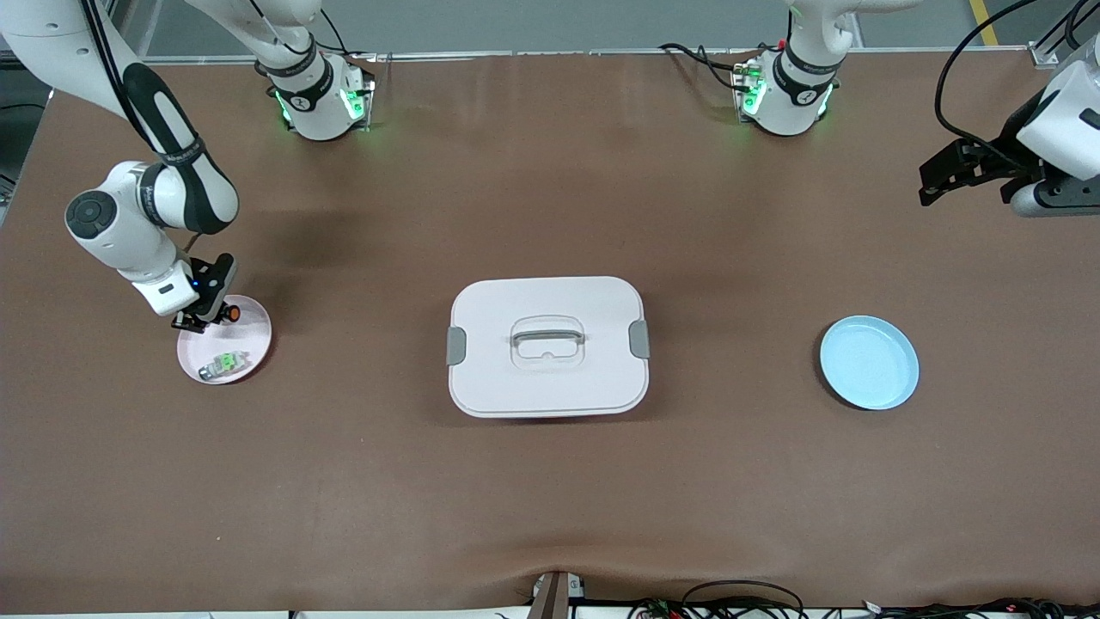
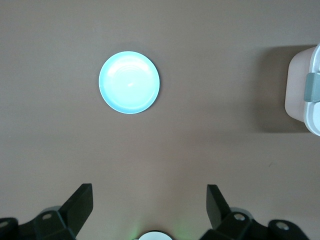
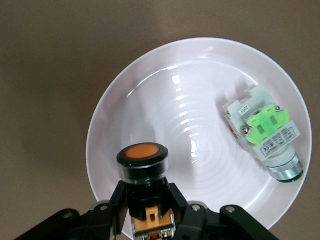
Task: Transfer orange switch to right arm and place
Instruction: 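Lower the switch onto the white plate and open the right gripper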
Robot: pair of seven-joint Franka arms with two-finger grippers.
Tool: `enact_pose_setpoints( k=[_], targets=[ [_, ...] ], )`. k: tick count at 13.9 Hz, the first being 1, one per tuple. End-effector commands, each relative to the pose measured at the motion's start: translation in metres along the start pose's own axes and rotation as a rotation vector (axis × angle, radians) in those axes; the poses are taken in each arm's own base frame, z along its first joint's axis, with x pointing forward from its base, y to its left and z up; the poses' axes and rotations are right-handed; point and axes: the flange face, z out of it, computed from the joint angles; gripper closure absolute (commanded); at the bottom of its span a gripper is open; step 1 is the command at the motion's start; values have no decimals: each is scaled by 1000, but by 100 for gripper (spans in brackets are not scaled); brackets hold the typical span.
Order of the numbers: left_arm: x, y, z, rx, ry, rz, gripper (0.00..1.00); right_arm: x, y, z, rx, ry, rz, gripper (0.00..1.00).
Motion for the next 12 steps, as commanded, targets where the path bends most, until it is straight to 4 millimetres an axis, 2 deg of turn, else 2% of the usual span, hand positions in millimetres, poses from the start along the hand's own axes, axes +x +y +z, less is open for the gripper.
enact_pose_setpoints(
  k=[1, 3, 5, 6, 7, 12],
  targets=[
    [-6, -3, -4, -15, 2, 18, 0, -3, -4, 2, -8, -1, -21, 66],
    [-6, -3, -4, -15, 2, 18, 0, -3, -4, 4, -3, -1, -21, 50],
    [-6, -3, -4, -12, 2, 18, 0, -3, -4, 3, -6, -1, -21, 16],
    [-6, -4, -4, -13, 2, 16, 0, -3, -3, 3, -8, -1, -21, 4],
    [-6, -4, -4, -13, 2, 16, 0, -2, -3, 1, -9, -1, -22, 0],
    [-6, -6, -5, -10, 7, 13, 0, -1, 3, -12, -36, -3, -16, 0]
  ],
)
